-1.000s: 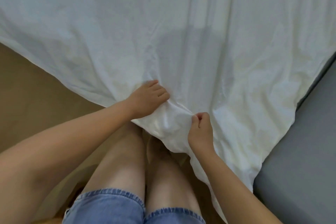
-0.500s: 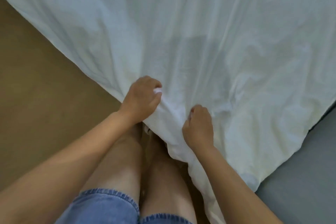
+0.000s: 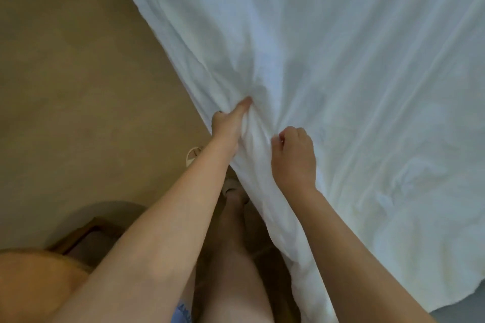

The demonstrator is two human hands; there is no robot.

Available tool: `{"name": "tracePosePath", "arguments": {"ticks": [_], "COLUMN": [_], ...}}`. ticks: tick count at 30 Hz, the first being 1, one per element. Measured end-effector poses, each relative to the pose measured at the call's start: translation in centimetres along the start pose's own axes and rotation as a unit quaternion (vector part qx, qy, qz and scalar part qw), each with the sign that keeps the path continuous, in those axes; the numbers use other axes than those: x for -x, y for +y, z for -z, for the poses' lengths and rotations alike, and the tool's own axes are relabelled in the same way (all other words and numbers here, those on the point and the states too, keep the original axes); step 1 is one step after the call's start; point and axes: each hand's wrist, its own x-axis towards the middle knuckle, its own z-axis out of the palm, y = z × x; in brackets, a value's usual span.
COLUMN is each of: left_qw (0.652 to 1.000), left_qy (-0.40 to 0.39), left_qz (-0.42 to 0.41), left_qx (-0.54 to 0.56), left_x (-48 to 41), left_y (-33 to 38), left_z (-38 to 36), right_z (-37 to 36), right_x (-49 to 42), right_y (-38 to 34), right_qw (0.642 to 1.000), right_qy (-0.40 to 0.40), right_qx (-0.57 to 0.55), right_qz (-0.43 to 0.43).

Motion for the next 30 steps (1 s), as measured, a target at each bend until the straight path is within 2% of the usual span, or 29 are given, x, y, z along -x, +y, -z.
{"name": "tracePosePath", "arguments": {"ticks": [2, 4, 6, 8, 11, 13, 15, 18, 19, 20, 22, 24, 25, 27, 30], "left_qw": [0.999, 0.996, 0.992, 0.994, 0.998, 0.999, 0.992, 0.936, 0.923, 0.925, 0.954, 0.97, 0.971, 0.981, 0.991], "left_qy": [-0.034, -0.064, -0.082, -0.064, -0.016, -0.017, -0.109, -0.295, -0.331, -0.333, -0.257, -0.16, -0.146, -0.131, -0.113], "left_qz": [-0.016, -0.056, -0.097, -0.087, -0.046, -0.004, 0.062, 0.169, 0.164, 0.141, 0.071, -0.045, -0.074, -0.046, 0.073], "left_qx": [-0.002, 0.002, 0.012, 0.015, -0.026, -0.032, -0.006, -0.086, -0.107, -0.115, -0.139, -0.175, -0.173, -0.135, -0.008], "left_x": [1.3, 2.4, 3.4, 3.5, 1.6, 0.4, -0.2, 1.6, 2.2, 2.6, 3.4, 3.4, 3.3, 3.7, 4.4], "left_y": [0.8, 1.4, 2.0, 2.5, 2.6, 2.0, -0.4, -4.9, -6.5, -7.7, -9.0, -9.6, -9.9, -10.6, -12.3], "left_z": [0.0, 2.1, 5.9, 9.2, 9.6, 8.5, 8.2, 7.7, 7.1, 6.4, 5.0, 4.2, 4.0, 3.7, 3.4], "right_z": [0.3, 1.1, 1.5, 0.7, -1.1, -1.6, -1.7, -1.0, -0.7, -0.5, -0.3, -1.0, -1.4, -1.9, -2.5], "right_x": [-0.3, 0.1, 1.5, 3.1, 2.9, 1.0, -0.5, -0.8, -0.4, 0.3, 2.8, 6.3, 8.0, 10.7, 12.1], "right_y": [-0.5, -1.1, -2.7, -4.7, -6.4, -6.6, -6.2, -4.3, -3.5, -2.6, -0.7, 1.4, 2.4, 4.2, 6.4], "right_qw": [0.999, 0.991, 0.981, 0.983, 0.987, 0.983, 0.972, 0.937, 0.925, 0.919, 0.934, 0.972, 0.984, 0.988, 0.986], "right_qy": [0.017, 0.071, 0.109, 0.083, -0.015, -0.049, -0.046, -0.021, -0.012, -0.006, 0.001, -0.03, -0.051, -0.054, -0.031], "right_qx": [-0.03, -0.104, -0.155, -0.163, -0.131, -0.126, -0.172, -0.279, -0.306, -0.317, -0.279, -0.146, -0.058, 0.062, 0.142], "right_qz": [-0.027, -0.051, -0.036, -0.026, -0.088, -0.124, -0.155, -0.209, -0.226, -0.235, -0.222, -0.181, -0.161, -0.132, -0.086]}}
